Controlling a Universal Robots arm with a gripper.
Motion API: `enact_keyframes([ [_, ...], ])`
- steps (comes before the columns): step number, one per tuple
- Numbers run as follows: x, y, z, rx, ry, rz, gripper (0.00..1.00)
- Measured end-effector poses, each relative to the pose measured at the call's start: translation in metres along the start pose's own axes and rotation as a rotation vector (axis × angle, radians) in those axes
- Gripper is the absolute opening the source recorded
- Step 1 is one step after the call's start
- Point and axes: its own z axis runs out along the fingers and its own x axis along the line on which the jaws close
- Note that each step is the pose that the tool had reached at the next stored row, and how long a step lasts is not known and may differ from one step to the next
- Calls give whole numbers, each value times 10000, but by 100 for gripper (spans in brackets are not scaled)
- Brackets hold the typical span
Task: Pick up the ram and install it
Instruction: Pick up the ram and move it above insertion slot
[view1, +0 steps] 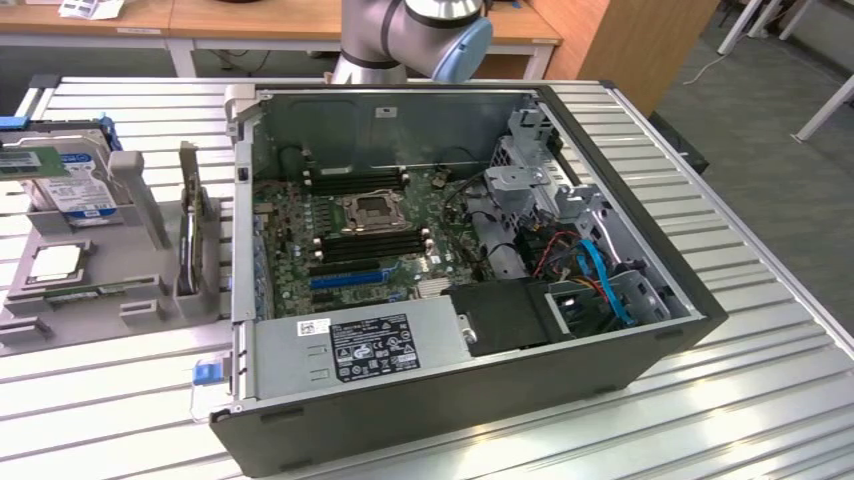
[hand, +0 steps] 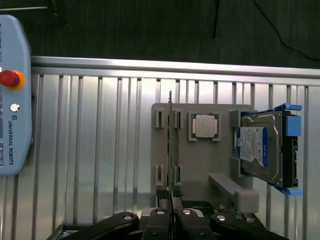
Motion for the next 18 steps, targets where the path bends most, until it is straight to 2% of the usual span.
enact_keyframes([
  [10,1,-170,-5,3,-2,2,11],
  [18,3,-356,-12,0,-2,3,11],
])
